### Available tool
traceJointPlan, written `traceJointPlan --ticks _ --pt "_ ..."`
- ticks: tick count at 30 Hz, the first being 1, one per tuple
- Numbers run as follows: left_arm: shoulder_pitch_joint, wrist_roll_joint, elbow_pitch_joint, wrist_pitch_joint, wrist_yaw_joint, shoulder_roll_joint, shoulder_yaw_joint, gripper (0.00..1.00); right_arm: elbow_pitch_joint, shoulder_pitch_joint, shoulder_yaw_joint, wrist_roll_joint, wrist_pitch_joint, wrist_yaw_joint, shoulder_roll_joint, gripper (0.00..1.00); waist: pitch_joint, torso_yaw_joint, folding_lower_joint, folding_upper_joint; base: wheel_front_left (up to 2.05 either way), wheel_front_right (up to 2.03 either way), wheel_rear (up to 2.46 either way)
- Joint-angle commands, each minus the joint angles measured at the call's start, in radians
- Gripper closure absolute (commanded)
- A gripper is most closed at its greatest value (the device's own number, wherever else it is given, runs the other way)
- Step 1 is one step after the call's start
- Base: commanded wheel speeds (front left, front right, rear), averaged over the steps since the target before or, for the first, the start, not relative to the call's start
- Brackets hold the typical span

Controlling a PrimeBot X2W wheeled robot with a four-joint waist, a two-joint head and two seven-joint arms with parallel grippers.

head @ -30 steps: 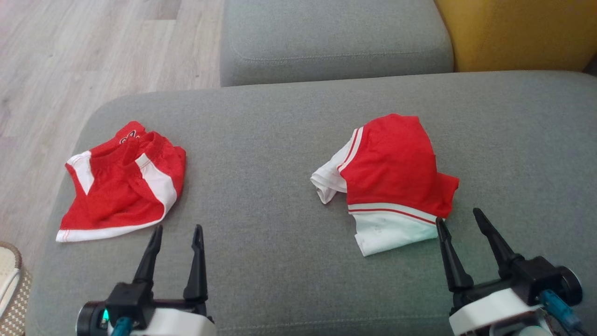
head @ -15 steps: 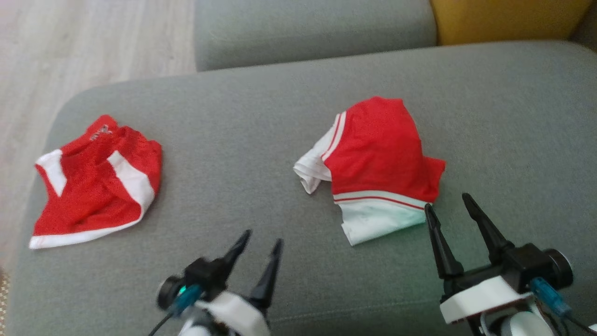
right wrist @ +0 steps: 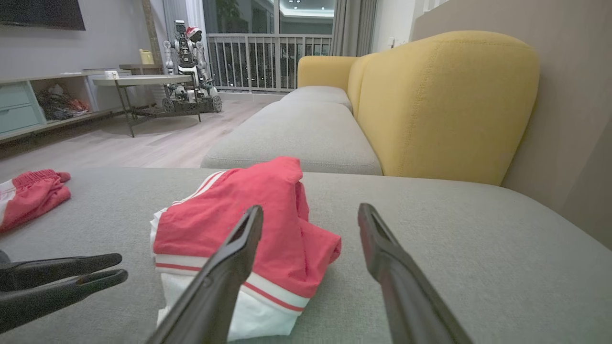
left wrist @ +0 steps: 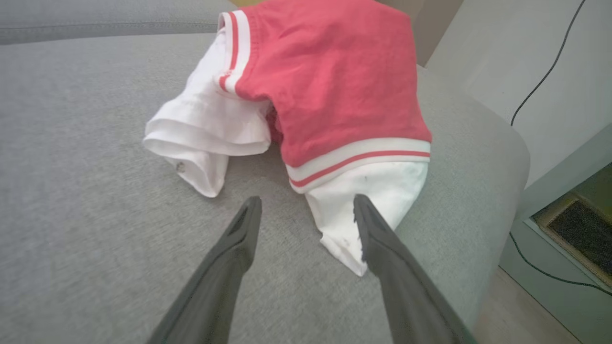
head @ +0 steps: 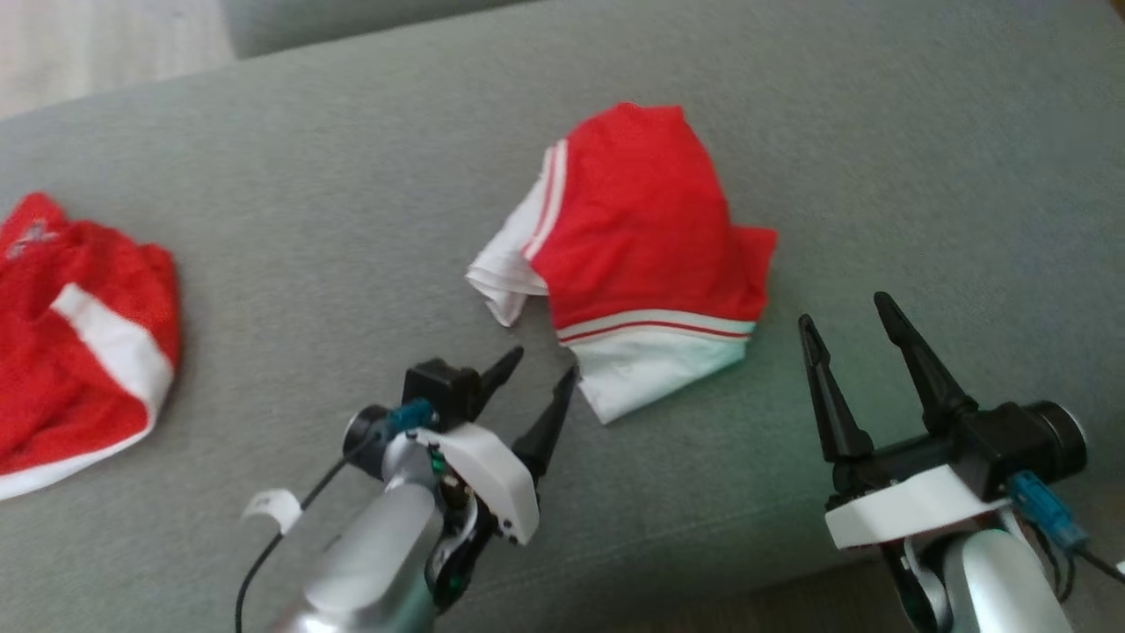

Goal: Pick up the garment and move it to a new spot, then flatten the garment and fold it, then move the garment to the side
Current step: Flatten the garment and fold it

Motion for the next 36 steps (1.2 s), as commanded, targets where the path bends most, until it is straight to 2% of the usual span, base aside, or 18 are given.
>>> traceJointPlan --ticks 1,7,11,12,13,14,15,20,23,29,33,36 --pt "-0.052 -0.011 -0.012 -0.012 0.009 0.005 0.019 0.0 -0.037 -0.038 0.027 -0.002 -0.009 0.0 -0.004 0.0 0.034 -0.038 0.0 0.0 0.0 0.0 0.0" --pt "-0.123 -0.064 0.057 -0.022 0.027 0.005 -0.004 0.0 -0.043 -0.056 0.027 0.011 -0.009 0.0 -0.004 0.0 0.066 -0.075 0.0 0.0 0.0 0.0 0.0" --pt "-0.154 -0.08 0.044 -0.023 0.015 0.005 0.01 0.0 -0.047 -0.066 0.021 0.018 -0.009 0.0 -0.004 0.0 0.088 -0.088 0.0 0.0 0.0 0.0 0.0" --pt "-0.163 -0.062 0.02 -0.023 0.005 0.005 0.022 0.15 -0.048 -0.072 0.021 0.023 -0.009 0.0 -0.004 0.0 0.097 -0.093 0.0 0.0 0.0 0.0 0.0" --pt "-0.163 -0.062 0.02 -0.023 0.005 0.005 0.022 0.15 -0.048 -0.072 0.021 0.023 -0.009 0.0 -0.004 0.0 0.097 -0.093 0.0 0.0 0.0 0.0 0.0" --pt "-0.164 -0.055 0.007 -0.023 0.0 0.005 0.031 0.63 -0.048 -0.074 0.022 0.025 -0.009 0.0 -0.004 0.0 0.1 -0.095 0.0 0.0 0.0 0.0 0.0" --pt "-0.162 -0.037 -0.027 -0.023 -0.01 0.005 0.038 1.0 -0.048 -0.079 0.02 0.029 -0.009 0.0 -0.004 0.0 0.104 -0.098 0.0 0.0 0.0 0.0 0.0" --pt "-0.145 -0.032 -0.146 -0.023 -0.023 0.005 0.057 1.0 -0.044 -0.086 0.022 0.047 -0.009 0.0 -0.004 0.0 0.102 -0.111 0.0 0.0 0.0 0.0 0.0" --pt "-0.143 -0.075 -0.24 -0.023 -0.025 0.005 0.039 1.0 -0.039 -0.093 0.03 0.073 -0.009 0.0 -0.004 0.0 0.089 -0.133 0.0 0.0 0.0 0.0 0.0" --pt "-0.277 -0.293 -0.315 -0.016 -0.025 0.006 -0.013 1.0 -0.031 -0.09 0.054 0.113 -0.009 0.0 -0.004 0.0 0.048 -0.19 0.0 0.0 0.0 0.0 0.0" --pt "-0.429 -0.435 -0.307 0.009 -0.025 0.008 0.03 1.0 -0.03 -0.092 0.073 0.13 -0.009 0.0 -0.004 0.0 0.024 -0.247 0.0 0.0 0.0 0.0 0.0" --pt "-0.555 -0.497 -0.287 0.025 -0.026 0.007 0.06 1.0 -0.034 -0.094 0.069 0.144 -0.009 0.0 -0.004 0.0 0.017 -0.274 0.0 0.0 0.0 0.0 0.0"
